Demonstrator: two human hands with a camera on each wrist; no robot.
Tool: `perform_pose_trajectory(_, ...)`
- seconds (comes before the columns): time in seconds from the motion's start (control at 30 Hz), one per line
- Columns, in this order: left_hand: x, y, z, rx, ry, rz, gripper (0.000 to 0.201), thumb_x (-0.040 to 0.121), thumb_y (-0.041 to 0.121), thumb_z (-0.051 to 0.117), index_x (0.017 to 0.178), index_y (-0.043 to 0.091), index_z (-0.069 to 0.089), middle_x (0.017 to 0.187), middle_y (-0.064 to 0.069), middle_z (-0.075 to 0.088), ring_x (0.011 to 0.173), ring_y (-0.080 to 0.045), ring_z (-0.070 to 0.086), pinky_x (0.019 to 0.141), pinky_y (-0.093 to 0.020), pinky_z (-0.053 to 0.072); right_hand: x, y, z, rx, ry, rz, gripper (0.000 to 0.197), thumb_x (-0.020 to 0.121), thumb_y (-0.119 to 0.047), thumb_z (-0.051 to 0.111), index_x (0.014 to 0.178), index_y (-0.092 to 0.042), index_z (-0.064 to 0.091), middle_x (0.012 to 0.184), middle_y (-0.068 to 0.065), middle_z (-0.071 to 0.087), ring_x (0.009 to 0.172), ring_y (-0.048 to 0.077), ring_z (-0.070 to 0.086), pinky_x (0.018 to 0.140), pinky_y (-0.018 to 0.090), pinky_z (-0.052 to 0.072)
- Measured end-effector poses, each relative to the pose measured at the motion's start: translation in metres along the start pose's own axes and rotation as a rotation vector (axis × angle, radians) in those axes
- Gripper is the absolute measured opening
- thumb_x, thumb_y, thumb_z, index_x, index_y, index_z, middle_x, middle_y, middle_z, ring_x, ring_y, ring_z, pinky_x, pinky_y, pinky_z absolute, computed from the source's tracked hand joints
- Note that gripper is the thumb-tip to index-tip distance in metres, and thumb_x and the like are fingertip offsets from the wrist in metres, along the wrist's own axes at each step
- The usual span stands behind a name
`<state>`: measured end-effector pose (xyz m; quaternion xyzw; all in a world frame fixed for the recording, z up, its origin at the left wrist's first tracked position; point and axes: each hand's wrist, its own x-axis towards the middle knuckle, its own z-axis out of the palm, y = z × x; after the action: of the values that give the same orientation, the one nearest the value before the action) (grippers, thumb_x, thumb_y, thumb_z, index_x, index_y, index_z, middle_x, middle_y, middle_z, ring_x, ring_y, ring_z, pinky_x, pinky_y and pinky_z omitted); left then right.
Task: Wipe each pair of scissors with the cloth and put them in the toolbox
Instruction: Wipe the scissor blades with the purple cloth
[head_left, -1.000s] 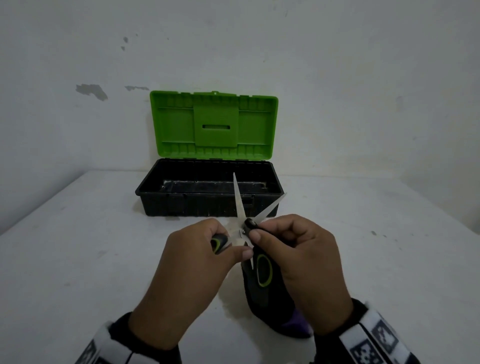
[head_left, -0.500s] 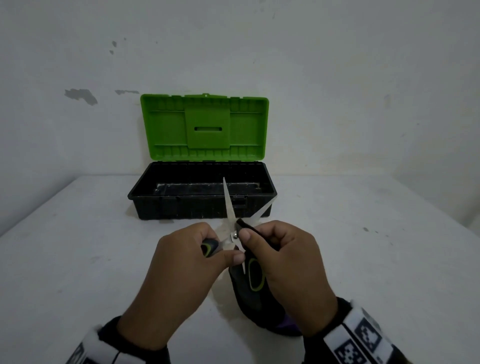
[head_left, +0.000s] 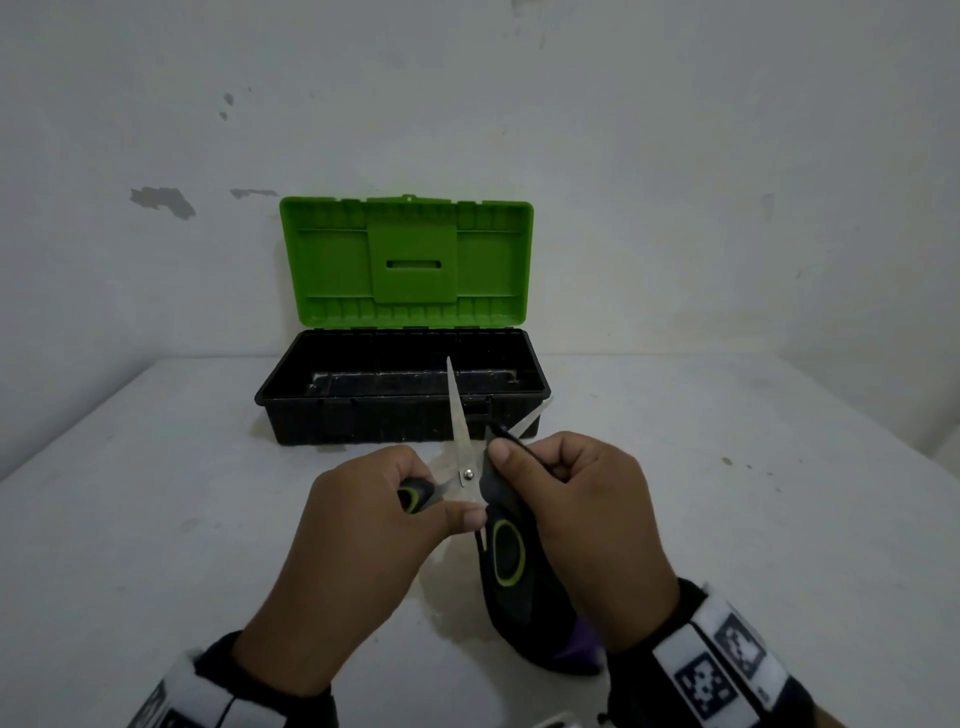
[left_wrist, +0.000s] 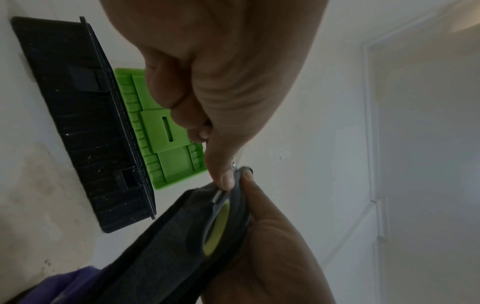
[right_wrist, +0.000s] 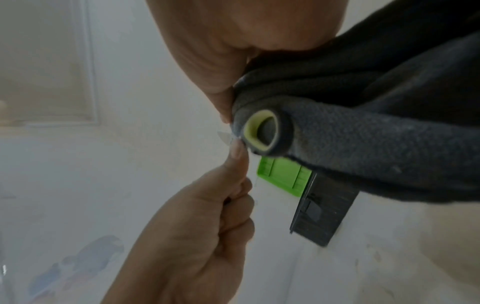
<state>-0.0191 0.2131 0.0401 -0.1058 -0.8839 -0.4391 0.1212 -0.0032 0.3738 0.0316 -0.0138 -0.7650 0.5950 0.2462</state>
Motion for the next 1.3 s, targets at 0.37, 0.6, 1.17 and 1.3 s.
perform_pose_trajectory(0.37,-0.002,0.000,-0.005,-0.026,-0.025,-0.006,0.038,0.057,0.048,0.084,0.064,0.021,0.058,0.054,0.003,0.051,0.048,-0.006,0.040,0.046,-0.015,0.033,-0.002,-0.001,0.000,0.005,0.012,-0.007,0.019,0.081,-0.030,0.077,0.069,-0.016,0.072,0.064,-0.002,0.072,0.057,0.012,0.068,0.052,0.022,0.053)
perform_pose_trajectory(0.6,-0.003,-0.001,-0.006,-0.069,-0.036,-0.004,0.037,0.058,0.046,0.084,0.062,0.021,0.058,0.052,0.002,0.051,0.046,-0.005,0.040,0.047,-0.019,0.036,0.004,0.000,-0.004,0.005,0.057,-0.007,0.027,0.080,-0.033,0.077,0.064,-0.013,0.070,0.057,0.001,0.068,0.048,0.010,0.059,0.047,0.021,0.047)
perform_pose_trajectory(1.17,-0.006,-0.001,-0.001,-0.085,-0.010,-0.010,0.036,0.058,0.044,0.086,0.061,0.021,0.059,0.052,0.002,0.054,0.045,-0.002,0.044,0.044,-0.013,0.039,0.033,-0.001,-0.029,0.000,0.165,0.014,0.033,0.081,-0.034,0.077,0.059,-0.011,0.067,0.053,0.008,0.064,0.048,0.009,0.052,0.047,0.020,0.044)
perform_pose_trajectory(1.3,-0.005,0.002,-0.001,0.033,0.100,0.016,0.037,0.064,0.045,0.084,0.059,0.026,0.053,0.048,0.006,0.049,0.045,-0.005,0.044,0.043,-0.015,0.034,0.034,-0.008,-0.035,-0.108,0.123,-0.040,0.028,0.082,-0.034,0.075,0.062,-0.015,0.069,0.054,-0.003,0.068,0.049,0.007,0.060,0.047,0.019,0.047)
